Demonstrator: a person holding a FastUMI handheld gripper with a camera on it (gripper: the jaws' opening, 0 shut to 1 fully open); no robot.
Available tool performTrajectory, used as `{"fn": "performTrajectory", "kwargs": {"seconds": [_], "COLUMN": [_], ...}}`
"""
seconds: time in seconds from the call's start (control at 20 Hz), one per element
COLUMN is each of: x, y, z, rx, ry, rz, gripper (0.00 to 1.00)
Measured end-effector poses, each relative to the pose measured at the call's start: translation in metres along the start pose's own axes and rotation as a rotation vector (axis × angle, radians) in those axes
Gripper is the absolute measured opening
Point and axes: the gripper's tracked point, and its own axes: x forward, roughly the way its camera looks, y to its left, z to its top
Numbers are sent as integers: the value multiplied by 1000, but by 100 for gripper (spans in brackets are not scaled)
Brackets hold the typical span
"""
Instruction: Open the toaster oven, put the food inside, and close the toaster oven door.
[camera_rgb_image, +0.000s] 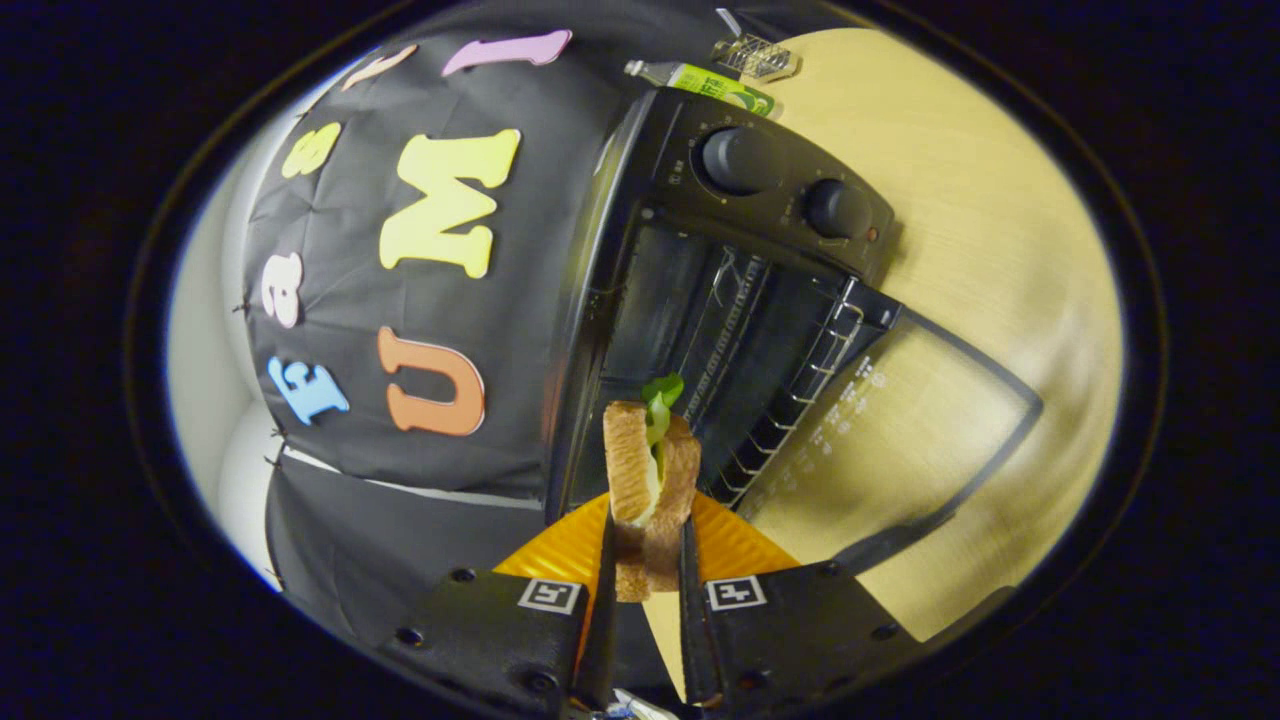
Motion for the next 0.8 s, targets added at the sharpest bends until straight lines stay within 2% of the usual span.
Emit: {"fn": "performTrajectory", "kwargs": {"seconds": [0.15,0.35,0.45,0.6,0.8], "x": [30,63,70,74,71], "y": [-4,-13,-13,-20,-18], "z": [10,13,15,12,11], "rx": [43,53,20,-26,-56], "ry": [-42,-74,-99,-111,-108], "rz": [29,5,-16,-79,-124], "gripper": [32,33,36,50,77]}}
